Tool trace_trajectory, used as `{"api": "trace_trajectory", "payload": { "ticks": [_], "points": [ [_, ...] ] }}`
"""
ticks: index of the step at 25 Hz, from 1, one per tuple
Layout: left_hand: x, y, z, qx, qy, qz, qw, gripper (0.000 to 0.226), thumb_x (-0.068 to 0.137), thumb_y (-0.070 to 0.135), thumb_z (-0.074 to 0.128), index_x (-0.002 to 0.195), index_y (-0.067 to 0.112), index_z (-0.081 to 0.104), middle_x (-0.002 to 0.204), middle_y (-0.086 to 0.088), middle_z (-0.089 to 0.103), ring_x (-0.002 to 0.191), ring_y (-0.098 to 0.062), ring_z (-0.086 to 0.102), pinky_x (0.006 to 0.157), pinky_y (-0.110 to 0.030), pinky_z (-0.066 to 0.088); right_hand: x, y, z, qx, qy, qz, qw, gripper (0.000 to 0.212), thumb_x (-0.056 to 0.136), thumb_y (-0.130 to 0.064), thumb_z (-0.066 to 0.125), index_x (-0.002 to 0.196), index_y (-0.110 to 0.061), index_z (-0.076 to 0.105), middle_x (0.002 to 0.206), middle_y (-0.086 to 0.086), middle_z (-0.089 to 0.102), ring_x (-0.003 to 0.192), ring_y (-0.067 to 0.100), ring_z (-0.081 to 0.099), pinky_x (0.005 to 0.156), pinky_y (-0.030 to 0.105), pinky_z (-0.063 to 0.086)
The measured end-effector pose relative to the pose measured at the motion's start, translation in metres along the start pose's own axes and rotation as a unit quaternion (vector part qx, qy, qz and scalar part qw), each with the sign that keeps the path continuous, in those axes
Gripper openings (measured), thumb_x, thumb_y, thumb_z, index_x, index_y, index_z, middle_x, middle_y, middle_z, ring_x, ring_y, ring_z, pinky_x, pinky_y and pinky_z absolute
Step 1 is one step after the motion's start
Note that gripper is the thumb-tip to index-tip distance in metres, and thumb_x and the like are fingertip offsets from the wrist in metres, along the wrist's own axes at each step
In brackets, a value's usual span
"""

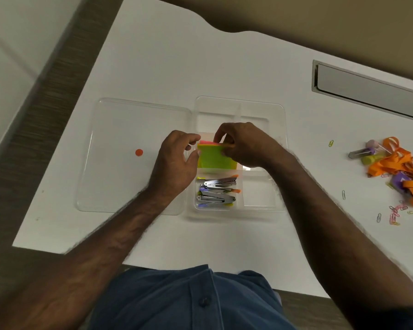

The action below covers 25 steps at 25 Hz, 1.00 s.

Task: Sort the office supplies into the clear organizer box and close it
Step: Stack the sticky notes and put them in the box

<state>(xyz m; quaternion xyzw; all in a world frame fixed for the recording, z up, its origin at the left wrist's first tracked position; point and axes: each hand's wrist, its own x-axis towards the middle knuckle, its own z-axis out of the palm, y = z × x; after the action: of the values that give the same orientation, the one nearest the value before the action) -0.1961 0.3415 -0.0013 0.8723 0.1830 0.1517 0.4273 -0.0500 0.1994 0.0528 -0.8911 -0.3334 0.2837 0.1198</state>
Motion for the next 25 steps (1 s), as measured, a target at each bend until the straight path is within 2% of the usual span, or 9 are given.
{"api": "trace_trajectory", "payload": {
  "ticks": [3,7,10,14,17,19,22,25],
  "points": [
    [-0.003,0.001,0.003,0.011,-0.017,-0.002,1.000,0.029,0.092,0.011,0.074,0.120,0.008,0.071,0.114,-0.010,0.066,0.099,-0.022,0.064,0.079,-0.020,0.045,0.004,-0.002,0.006,-0.039,0.015,-0.001,0.999,0.030,0.089,-0.016,0.070,0.115,-0.031,0.072,0.108,-0.003,0.071,0.102,0.021,0.067,0.087,0.042,0.059],
    [-0.004,0.003,0.006,0.034,-0.017,0.013,0.999,0.027,0.093,0.013,0.072,0.120,0.008,0.071,0.113,-0.010,0.066,0.107,-0.026,0.061,0.088,-0.024,0.045,0.000,-0.001,0.019,-0.090,0.084,-0.011,0.992,0.037,0.088,-0.015,0.070,0.123,-0.027,0.074,0.120,0.001,0.070,0.112,0.024,0.064,0.093,0.038,0.055],
    [-0.002,0.009,0.010,0.044,-0.016,0.023,0.999,0.027,0.095,0.016,0.071,0.121,0.009,0.071,0.116,-0.010,0.066,0.112,-0.028,0.060,0.097,-0.032,0.048,-0.010,0.003,0.024,-0.038,0.140,-0.011,0.989,0.036,0.089,-0.012,0.072,0.123,-0.023,0.075,0.124,0.000,0.071,0.114,0.025,0.064,0.096,0.037,0.053],
    [-0.005,0.028,0.030,0.038,-0.019,0.048,0.998,0.025,0.096,0.018,0.069,0.120,0.011,0.071,0.118,-0.008,0.066,0.113,-0.025,0.060,0.095,-0.038,0.054,-0.038,0.023,0.024,0.071,0.223,0.000,0.972,0.026,0.089,-0.016,0.077,0.114,-0.020,0.078,0.115,-0.001,0.075,0.108,0.021,0.067,0.092,0.037,0.054],
    [-0.008,0.054,0.056,0.025,-0.028,0.079,0.996,0.023,0.097,0.019,0.067,0.120,0.014,0.070,0.117,-0.003,0.065,0.112,-0.022,0.060,0.099,-0.032,0.049,-0.069,0.054,0.026,0.115,0.280,0.026,0.953,0.021,0.089,-0.019,0.078,0.110,-0.023,0.078,0.110,-0.007,0.076,0.102,0.014,0.068,0.089,0.030,0.054],
    [-0.011,0.079,0.080,0.014,-0.030,0.115,0.993,0.024,0.096,0.017,0.068,0.119,0.014,0.069,0.113,-0.001,0.066,0.109,-0.021,0.061,0.096,-0.028,0.048,-0.095,0.084,0.024,0.139,0.304,0.059,0.941,0.020,0.089,-0.021,0.079,0.109,-0.025,0.078,0.108,-0.010,0.075,0.098,0.009,0.067,0.087,0.027,0.054],
    [-0.016,0.118,0.119,-0.007,-0.050,0.152,0.987,0.024,0.095,0.016,0.069,0.120,0.016,0.069,0.110,0.002,0.066,0.108,-0.018,0.060,0.089,-0.037,0.055,-0.132,0.134,0.018,0.161,0.330,0.116,0.923,0.020,0.089,-0.024,0.078,0.108,-0.030,0.077,0.106,-0.012,0.073,0.094,0.005,0.065,0.086,0.029,0.056],
    [-0.020,0.157,0.161,-0.024,-0.084,0.165,0.982,0.025,0.097,0.021,0.067,0.122,0.018,0.068,0.112,0.004,0.066,0.111,-0.016,0.060,0.088,-0.040,0.057,-0.168,0.191,0.010,0.169,0.359,0.159,0.904,0.021,0.089,-0.026,0.078,0.110,-0.031,0.076,0.109,-0.013,0.073,0.097,0.005,0.063,0.088,0.029,0.054]
  ]
}}
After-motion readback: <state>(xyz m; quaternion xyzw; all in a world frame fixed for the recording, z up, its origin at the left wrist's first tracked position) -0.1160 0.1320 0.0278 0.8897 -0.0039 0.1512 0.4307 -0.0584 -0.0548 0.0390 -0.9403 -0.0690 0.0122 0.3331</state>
